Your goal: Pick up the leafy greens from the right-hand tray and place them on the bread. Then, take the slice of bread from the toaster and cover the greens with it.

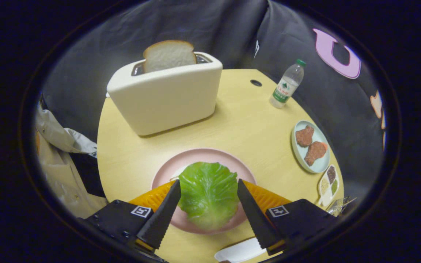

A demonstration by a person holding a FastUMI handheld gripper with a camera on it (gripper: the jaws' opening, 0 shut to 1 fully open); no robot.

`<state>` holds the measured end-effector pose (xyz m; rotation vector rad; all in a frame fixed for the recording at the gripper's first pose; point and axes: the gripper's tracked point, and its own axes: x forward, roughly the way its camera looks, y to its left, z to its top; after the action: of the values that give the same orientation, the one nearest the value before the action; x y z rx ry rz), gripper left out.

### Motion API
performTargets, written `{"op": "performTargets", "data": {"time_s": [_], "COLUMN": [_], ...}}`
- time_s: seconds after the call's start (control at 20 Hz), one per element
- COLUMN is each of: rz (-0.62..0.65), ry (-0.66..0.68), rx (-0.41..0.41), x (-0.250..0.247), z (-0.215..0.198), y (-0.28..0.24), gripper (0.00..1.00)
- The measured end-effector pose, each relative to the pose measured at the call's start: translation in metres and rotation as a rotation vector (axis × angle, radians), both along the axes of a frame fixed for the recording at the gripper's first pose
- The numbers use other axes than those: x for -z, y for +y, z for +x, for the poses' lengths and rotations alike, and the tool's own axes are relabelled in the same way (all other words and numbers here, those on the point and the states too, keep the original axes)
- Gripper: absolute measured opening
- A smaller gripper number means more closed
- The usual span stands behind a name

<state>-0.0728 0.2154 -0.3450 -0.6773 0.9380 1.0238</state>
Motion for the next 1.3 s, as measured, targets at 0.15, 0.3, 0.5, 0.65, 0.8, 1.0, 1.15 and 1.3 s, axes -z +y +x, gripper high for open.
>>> {"op": "performTargets", "data": {"time_s": [0.15, 0.3, 0.5, 0.65, 0.8, 1.0, 1.15, 1.3], "rz": [0.054, 0.108, 0.198, 0.235, 0.260, 0.273, 0.289, 0.319], "ry": [-0.012, -0.006, 0.033, 0.059, 0.091, 0.135, 0.182, 0.242], "rx": [0.027, 0.064, 0.145, 0.169, 0.185, 0.230, 0.319, 0.435], "x": [-0.028, -0.051, -0.078, -0.090, -0.095, -0.096, -0.088, -0.077], "z": [-0.003, -0.002, -0.005, -0.008, -0.013, -0.018, -0.013, -0.001], "y": [0.029, 0.057, 0.102, 0.132, 0.157, 0.183, 0.199, 0.215], "gripper": [1.00, 1.00, 0.99, 0.99, 0.99, 0.99, 0.98, 0.97]}}
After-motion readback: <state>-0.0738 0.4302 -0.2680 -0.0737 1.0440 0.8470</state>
